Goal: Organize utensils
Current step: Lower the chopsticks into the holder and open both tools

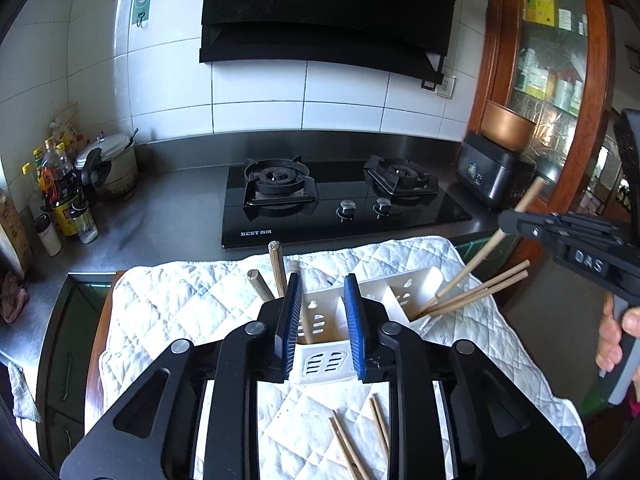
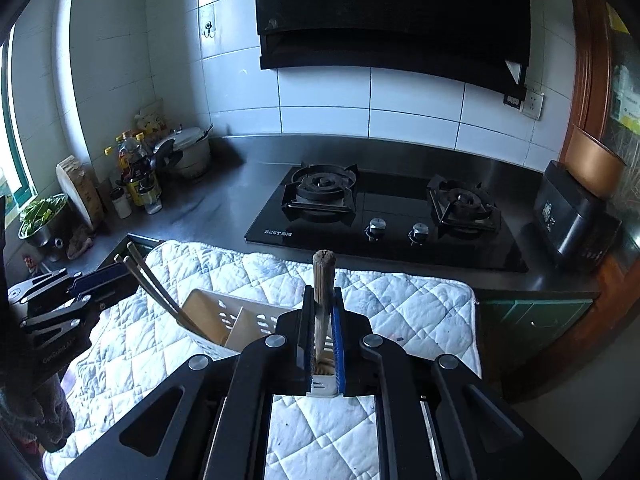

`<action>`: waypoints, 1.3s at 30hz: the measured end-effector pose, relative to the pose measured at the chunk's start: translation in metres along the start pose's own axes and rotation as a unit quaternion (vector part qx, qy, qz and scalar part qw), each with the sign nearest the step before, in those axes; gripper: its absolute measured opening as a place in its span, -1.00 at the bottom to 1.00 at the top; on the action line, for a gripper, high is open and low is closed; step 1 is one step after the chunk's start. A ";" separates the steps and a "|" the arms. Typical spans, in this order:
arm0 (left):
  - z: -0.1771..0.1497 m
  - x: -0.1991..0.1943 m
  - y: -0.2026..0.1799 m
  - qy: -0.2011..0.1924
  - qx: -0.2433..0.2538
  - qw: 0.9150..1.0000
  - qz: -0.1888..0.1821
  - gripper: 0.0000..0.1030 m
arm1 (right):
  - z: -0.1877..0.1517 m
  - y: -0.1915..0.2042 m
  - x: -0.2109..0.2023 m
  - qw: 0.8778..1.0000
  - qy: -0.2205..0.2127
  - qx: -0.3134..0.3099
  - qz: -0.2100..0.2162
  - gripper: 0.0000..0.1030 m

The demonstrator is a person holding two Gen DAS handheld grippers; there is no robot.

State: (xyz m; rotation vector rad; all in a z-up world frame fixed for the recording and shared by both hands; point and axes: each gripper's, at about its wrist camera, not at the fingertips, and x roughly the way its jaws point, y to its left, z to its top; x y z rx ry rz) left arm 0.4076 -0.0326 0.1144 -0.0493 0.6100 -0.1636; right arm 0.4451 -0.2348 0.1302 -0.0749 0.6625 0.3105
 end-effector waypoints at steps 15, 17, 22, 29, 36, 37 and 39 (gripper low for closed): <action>-0.019 -0.052 -0.002 -0.030 0.020 0.999 -0.030 -0.56 | 0.007 -0.027 0.020 0.997 -0.033 0.066 -0.015 -0.84; -0.025 -0.057 -0.002 -0.030 0.021 0.999 -0.036 -0.56 | 0.008 -0.029 0.020 0.996 -0.043 0.070 -0.020 -0.84; -0.041 -0.064 -0.003 -0.023 0.021 0.998 -0.052 -0.56 | 0.010 -0.032 0.024 0.995 -0.050 0.082 -0.022 -0.84; -0.057 -0.066 -0.003 -0.012 0.020 0.998 -0.063 -0.56 | 0.014 -0.034 0.025 0.993 -0.074 0.084 -0.033 -0.84; -0.064 -0.063 0.001 -0.002 0.016 0.998 -0.062 -0.56 | 0.024 -0.038 0.025 0.991 -0.093 0.091 -0.033 -0.84; -0.064 -0.062 0.002 -0.001 0.016 0.998 -0.062 -0.56 | 0.025 -0.038 0.026 0.991 -0.096 0.093 -0.030 -0.85; -0.064 -0.061 0.004 0.001 0.014 0.998 -0.062 -0.56 | 0.026 -0.038 0.026 0.990 -0.103 0.093 -0.029 -0.85</action>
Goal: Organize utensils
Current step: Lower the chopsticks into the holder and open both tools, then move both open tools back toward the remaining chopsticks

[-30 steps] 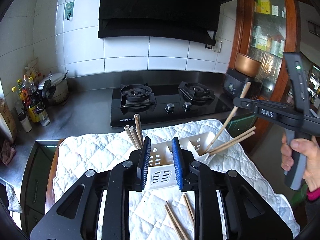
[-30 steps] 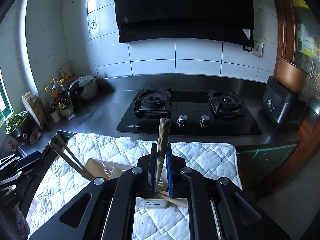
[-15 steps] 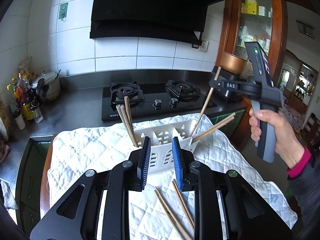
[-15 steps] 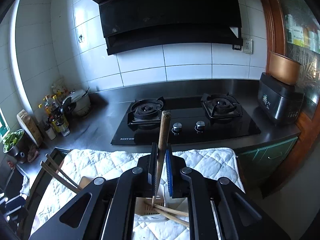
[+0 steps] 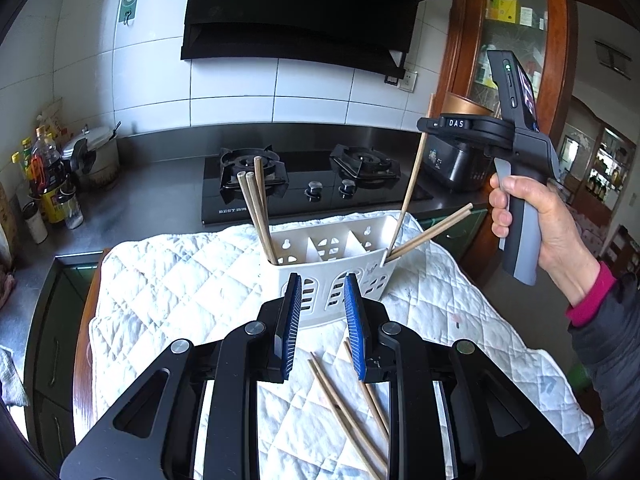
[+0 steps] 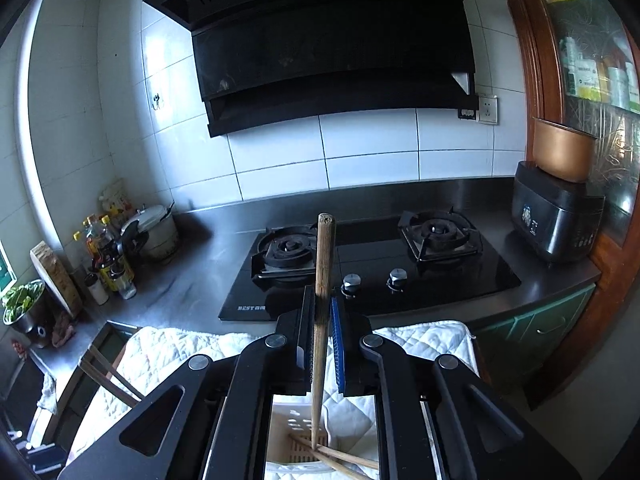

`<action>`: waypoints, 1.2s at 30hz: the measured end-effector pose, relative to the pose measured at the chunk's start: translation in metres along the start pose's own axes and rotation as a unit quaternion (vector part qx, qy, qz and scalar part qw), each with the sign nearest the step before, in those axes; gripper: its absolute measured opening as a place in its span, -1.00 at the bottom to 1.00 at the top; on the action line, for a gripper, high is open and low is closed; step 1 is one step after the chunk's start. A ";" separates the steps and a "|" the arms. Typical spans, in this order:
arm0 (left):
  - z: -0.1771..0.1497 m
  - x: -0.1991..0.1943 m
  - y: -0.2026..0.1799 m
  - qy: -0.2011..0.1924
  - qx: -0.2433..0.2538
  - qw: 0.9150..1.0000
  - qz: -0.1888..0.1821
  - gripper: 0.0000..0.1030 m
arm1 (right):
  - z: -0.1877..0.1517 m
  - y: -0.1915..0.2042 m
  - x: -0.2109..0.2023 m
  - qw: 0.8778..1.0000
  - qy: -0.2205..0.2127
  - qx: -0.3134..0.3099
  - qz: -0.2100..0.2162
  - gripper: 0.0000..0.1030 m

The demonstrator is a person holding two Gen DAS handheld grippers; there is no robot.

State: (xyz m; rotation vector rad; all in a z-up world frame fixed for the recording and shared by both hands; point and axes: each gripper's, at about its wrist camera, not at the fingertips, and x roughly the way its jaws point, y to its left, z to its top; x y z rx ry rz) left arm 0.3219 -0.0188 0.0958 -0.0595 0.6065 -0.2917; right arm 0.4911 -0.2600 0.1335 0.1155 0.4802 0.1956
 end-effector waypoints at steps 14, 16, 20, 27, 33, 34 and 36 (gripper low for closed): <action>-0.002 0.006 0.009 0.007 -0.005 1.000 0.005 -0.56 | -0.001 0.011 0.015 1.000 -0.026 -0.011 -0.002 -0.85; -0.004 0.008 0.012 0.011 -0.013 1.000 0.003 -0.56 | -0.007 0.011 0.020 1.000 -0.016 -0.014 -0.003 -0.85; -0.008 0.010 0.014 0.016 -0.020 1.000 0.003 -0.56 | -0.022 0.010 0.025 1.000 0.008 -0.020 -0.006 -0.85; -0.025 0.003 0.011 0.022 -0.034 0.999 -0.004 -0.56 | -0.042 0.015 0.013 0.999 0.030 -0.039 -0.006 -0.80; -0.045 -0.006 0.011 0.030 -0.058 0.998 -0.009 -0.55 | -0.047 0.017 -0.027 0.999 0.025 -0.041 -0.002 -0.46; -0.050 -0.008 0.011 0.028 -0.059 0.998 -0.006 -0.50 | -0.048 0.017 -0.036 0.999 0.022 -0.046 -0.005 -0.46; -0.059 -0.012 0.010 0.030 -0.066 0.997 -0.008 -0.44 | -0.049 0.020 -0.055 0.998 0.019 -0.056 -0.006 -0.40</action>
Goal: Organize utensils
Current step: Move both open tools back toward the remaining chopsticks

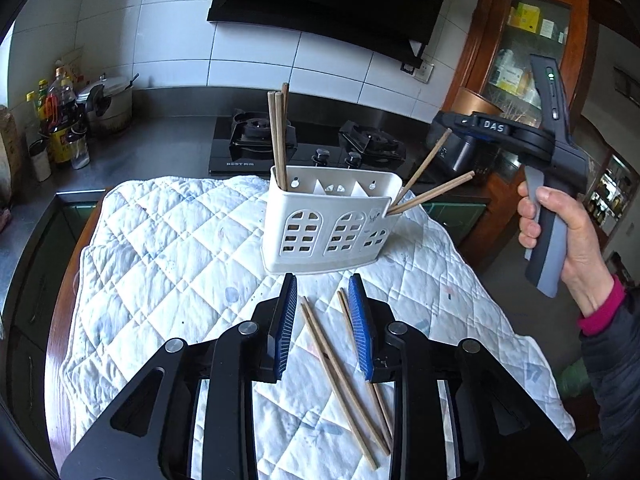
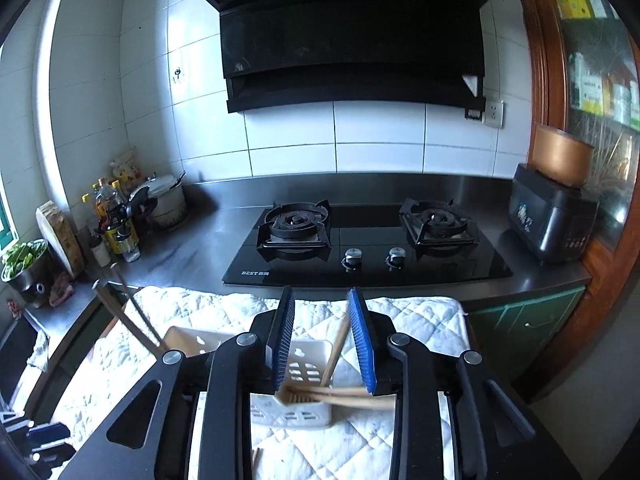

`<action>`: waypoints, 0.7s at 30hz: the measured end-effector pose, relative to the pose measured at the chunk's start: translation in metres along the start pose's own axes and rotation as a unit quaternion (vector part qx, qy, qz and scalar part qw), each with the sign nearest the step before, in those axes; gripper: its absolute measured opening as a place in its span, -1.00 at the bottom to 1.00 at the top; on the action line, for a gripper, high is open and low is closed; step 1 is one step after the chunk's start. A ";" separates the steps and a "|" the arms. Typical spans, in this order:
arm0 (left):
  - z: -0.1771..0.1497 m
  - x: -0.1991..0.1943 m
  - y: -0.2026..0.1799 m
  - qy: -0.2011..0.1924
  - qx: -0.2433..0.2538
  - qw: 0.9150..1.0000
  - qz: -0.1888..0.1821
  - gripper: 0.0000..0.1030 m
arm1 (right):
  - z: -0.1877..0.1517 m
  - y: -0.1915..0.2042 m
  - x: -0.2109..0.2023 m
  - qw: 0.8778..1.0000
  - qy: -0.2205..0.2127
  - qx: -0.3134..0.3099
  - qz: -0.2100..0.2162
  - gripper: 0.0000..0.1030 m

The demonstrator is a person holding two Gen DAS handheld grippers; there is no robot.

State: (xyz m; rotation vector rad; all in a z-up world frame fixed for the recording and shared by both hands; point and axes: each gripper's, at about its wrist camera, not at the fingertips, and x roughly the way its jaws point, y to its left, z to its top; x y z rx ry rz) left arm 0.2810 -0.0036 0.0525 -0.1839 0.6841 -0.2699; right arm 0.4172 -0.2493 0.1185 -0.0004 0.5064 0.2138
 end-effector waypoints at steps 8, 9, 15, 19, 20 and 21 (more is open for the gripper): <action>-0.045 -0.016 0.005 0.007 -0.028 1.000 0.001 -0.44 | -0.054 0.006 -0.078 0.999 0.028 -0.012 0.025 -0.33; -0.050 -0.017 0.006 0.010 -0.034 0.999 0.000 -0.44 | -0.064 0.008 -0.084 0.999 0.036 -0.017 0.027 -0.33; -0.084 -0.024 0.009 0.019 -0.046 0.999 0.020 -0.44 | -0.147 0.034 -0.107 0.993 0.094 -0.026 0.061 -0.33; -0.103 -0.033 0.011 0.019 -0.048 0.998 0.035 -0.43 | -0.204 0.053 -0.105 0.987 0.140 -0.019 0.081 -0.34; -0.108 -0.036 0.012 0.018 -0.049 0.998 0.040 -0.41 | -0.216 0.056 -0.103 0.985 0.149 -0.014 0.083 -0.36; -0.111 -0.039 0.013 0.017 -0.051 0.998 0.043 -0.34 | -0.226 0.058 -0.102 0.984 0.156 -0.007 0.089 -0.37</action>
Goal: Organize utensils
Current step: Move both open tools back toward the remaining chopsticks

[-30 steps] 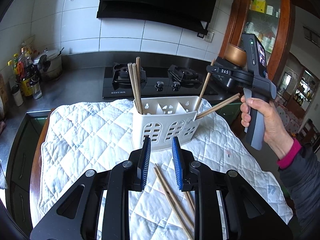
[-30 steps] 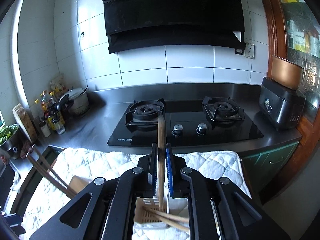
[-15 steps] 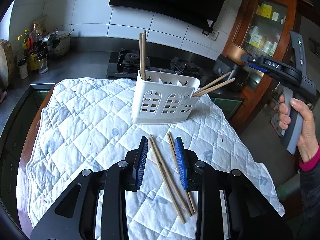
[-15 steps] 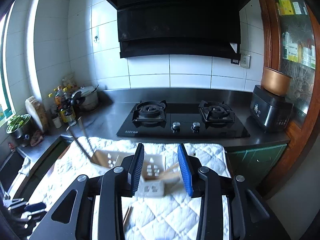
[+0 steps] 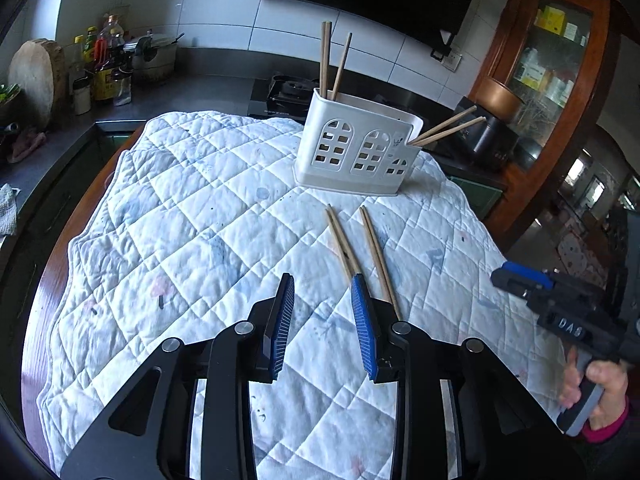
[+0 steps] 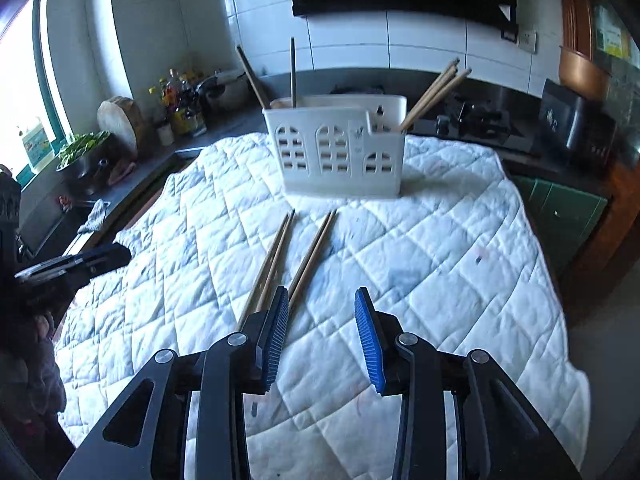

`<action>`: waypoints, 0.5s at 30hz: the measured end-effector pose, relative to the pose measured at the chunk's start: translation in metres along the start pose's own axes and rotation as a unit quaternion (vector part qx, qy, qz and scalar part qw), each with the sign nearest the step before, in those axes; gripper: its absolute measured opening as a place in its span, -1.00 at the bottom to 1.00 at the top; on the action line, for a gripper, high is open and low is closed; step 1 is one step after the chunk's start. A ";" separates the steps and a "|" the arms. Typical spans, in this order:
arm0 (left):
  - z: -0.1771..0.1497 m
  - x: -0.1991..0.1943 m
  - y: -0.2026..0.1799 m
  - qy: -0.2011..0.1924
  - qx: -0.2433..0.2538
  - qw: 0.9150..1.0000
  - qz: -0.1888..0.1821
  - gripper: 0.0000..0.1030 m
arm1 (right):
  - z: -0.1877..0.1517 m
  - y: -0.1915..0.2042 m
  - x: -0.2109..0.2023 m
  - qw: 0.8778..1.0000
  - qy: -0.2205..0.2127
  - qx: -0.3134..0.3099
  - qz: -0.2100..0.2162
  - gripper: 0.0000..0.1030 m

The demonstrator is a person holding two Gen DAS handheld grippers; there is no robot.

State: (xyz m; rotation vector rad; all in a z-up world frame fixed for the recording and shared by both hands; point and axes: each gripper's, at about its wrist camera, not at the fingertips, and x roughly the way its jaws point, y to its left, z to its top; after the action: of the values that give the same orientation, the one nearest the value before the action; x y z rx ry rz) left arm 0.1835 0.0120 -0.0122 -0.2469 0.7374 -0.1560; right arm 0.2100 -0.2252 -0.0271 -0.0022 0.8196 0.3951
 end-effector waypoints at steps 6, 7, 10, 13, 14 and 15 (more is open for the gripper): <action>-0.020 -0.016 0.013 -0.010 -0.016 1.000 0.016 -0.14 | -0.031 0.014 0.028 0.999 0.026 0.033 0.026 -0.45; -0.022 -0.018 0.015 -0.012 -0.018 1.000 0.020 -0.06 | -0.033 0.016 0.032 0.999 0.028 0.034 0.025 -0.45; -0.031 -0.024 0.019 -0.018 -0.016 0.999 0.039 0.12 | -0.034 0.017 0.043 0.998 0.036 0.048 0.033 -0.45; -0.037 -0.029 0.024 -0.018 -0.017 0.999 0.046 0.26 | -0.035 0.020 0.055 0.997 0.043 0.055 0.030 -0.45; -0.039 -0.031 0.026 -0.019 -0.018 0.998 0.048 0.28 | -0.035 0.021 0.059 0.997 0.046 0.057 0.029 -0.45; -0.040 -0.032 0.027 -0.021 -0.018 0.998 0.052 0.33 | -0.034 0.020 0.062 0.997 0.049 0.061 0.030 -0.45</action>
State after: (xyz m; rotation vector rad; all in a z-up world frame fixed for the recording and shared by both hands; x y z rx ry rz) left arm 0.1340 0.0388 -0.0280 -0.2451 0.7101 -0.0389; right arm 0.2168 -0.1904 -0.0915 0.1174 0.9403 0.4046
